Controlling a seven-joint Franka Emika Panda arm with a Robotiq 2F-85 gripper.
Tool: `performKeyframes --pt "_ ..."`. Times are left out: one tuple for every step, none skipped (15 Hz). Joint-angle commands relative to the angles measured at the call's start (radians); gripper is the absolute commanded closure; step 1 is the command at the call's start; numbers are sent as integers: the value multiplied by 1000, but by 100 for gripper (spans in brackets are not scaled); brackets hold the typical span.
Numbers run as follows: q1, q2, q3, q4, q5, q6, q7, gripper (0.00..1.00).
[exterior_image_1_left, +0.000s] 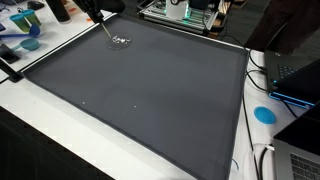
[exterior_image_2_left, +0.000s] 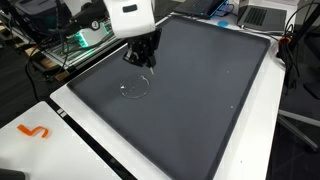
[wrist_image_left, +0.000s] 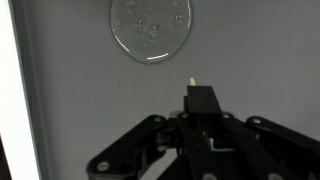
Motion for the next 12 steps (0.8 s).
performKeyframes --pt "-55 19 -9 30 129 -69 -154 96" --pt "-67 24 -13 36 157 -83 -190 96" --pt "-81 32 -17 45 191 -103 -235 96" --pt "-91 40 -23 54 214 -122 -262 96" --pt "-104 50 -27 64 244 -145 -303 96" --pt "-114 59 -32 72 266 -162 -333 96" --pt "-124 68 -36 82 288 -183 -362 96" --pt "-135 80 -40 94 311 -205 -392 96" --pt "-145 92 -43 103 333 -222 -418 96" --pt "-155 102 -46 113 355 -241 -443 96" --pt "-166 115 -47 124 378 -257 -473 96" --pt "-173 127 -50 132 397 -270 -491 96"
